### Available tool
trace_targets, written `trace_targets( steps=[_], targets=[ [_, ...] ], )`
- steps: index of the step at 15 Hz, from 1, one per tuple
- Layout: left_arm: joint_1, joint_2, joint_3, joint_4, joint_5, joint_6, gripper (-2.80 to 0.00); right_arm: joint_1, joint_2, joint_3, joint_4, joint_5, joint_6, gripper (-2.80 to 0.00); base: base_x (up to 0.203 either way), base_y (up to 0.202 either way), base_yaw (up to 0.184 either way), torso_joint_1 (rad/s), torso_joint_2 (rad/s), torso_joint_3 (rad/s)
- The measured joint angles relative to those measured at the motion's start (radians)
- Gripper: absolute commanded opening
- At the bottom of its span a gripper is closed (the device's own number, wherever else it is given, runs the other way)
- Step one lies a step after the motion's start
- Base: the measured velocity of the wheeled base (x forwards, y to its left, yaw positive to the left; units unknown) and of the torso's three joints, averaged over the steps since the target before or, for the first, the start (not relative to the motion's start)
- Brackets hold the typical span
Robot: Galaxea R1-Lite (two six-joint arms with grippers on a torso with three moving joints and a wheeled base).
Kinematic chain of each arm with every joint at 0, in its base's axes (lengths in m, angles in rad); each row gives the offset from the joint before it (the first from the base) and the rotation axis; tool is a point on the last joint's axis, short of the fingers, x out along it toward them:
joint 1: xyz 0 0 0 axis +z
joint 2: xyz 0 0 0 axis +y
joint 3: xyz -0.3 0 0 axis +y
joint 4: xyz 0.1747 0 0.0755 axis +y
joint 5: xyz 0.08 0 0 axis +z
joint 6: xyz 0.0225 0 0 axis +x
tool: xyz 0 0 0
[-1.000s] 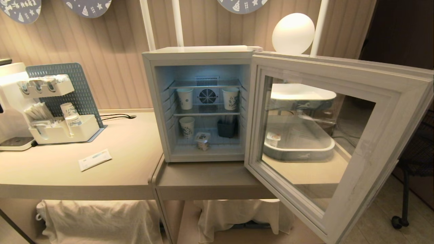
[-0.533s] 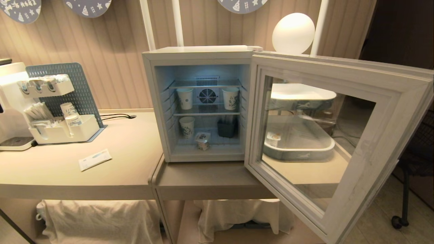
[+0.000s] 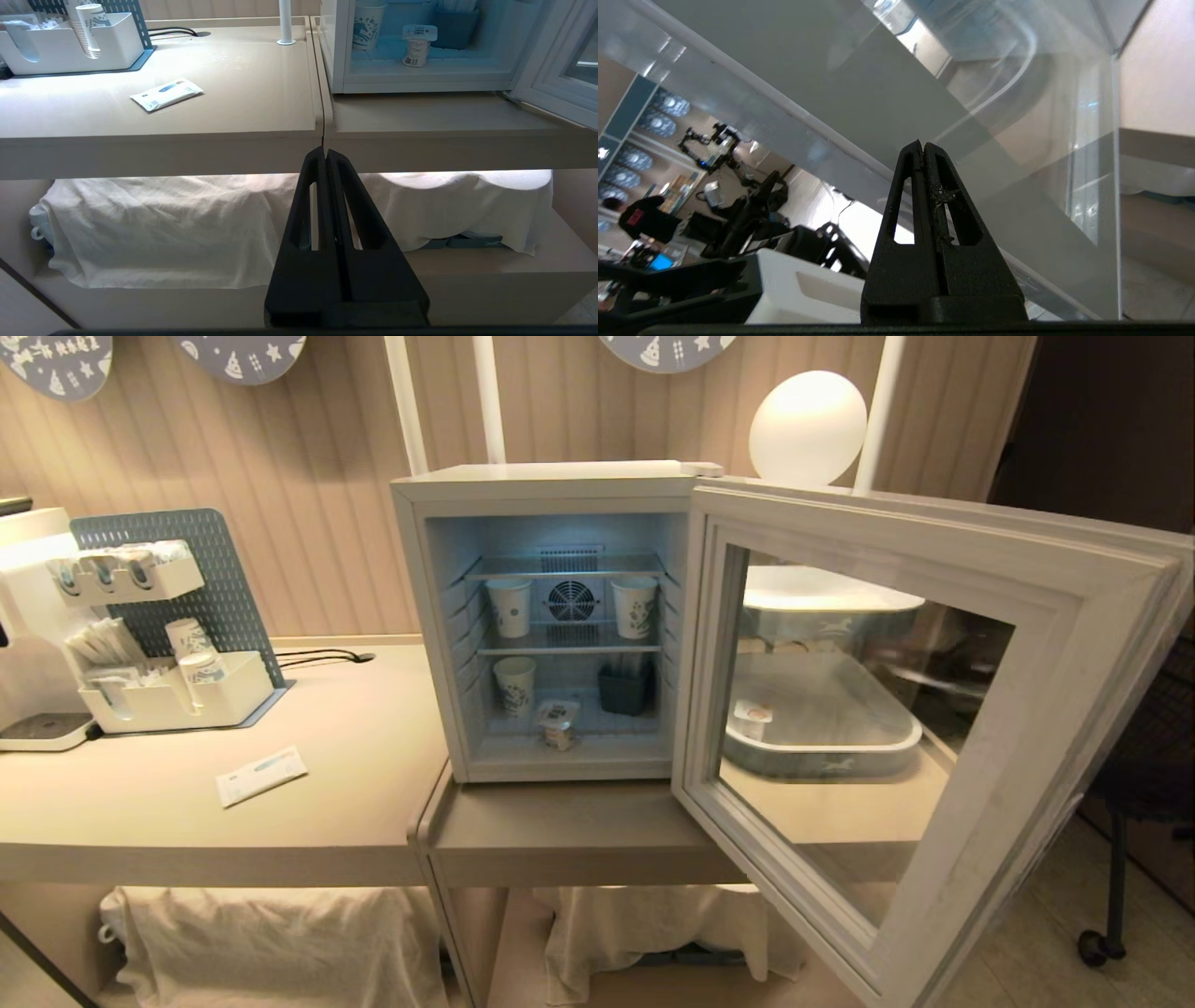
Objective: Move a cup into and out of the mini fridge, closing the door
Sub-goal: Close the freezer door
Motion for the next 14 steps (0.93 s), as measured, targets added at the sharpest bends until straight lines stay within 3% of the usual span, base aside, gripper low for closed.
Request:
trace_targets(
  steps=[3,5,7,11,14],
  targets=[
    [-0.001,0.000,0.000,0.000,0.000,-0.002,-2.80,0.105,-0.094,0.009,0.064,-0.049,0.045,-2.80,0.000,0.000,0.000,0.000,0.00,0.000],
    [0.000,0.000,0.000,0.000,0.000,-0.001,-2.80,0.246,-0.159,0.005,0.077,-0.137,0.109,-2.80,0.000,0.000,0.000,0.000,0.00,0.000],
    [0.000,0.000,0.000,0.000,0.000,-0.001,-2.80,0.423,-0.207,-0.024,0.078,-0.276,0.202,-2.80,0.000,0.000,0.000,0.000,0.00,0.000],
    [-0.001,0.000,0.000,0.000,0.000,-0.001,-2.80,0.795,-0.180,-0.183,0.087,-0.731,0.369,-2.80,0.000,0.000,0.000,0.000,0.00,0.000],
    [0.000,0.000,0.000,0.000,0.000,-0.003,-2.80,0.942,0.000,-0.354,0.110,-1.064,0.402,-2.80,0.000,0.000,0.000,0.000,0.00,0.000]
  ],
)
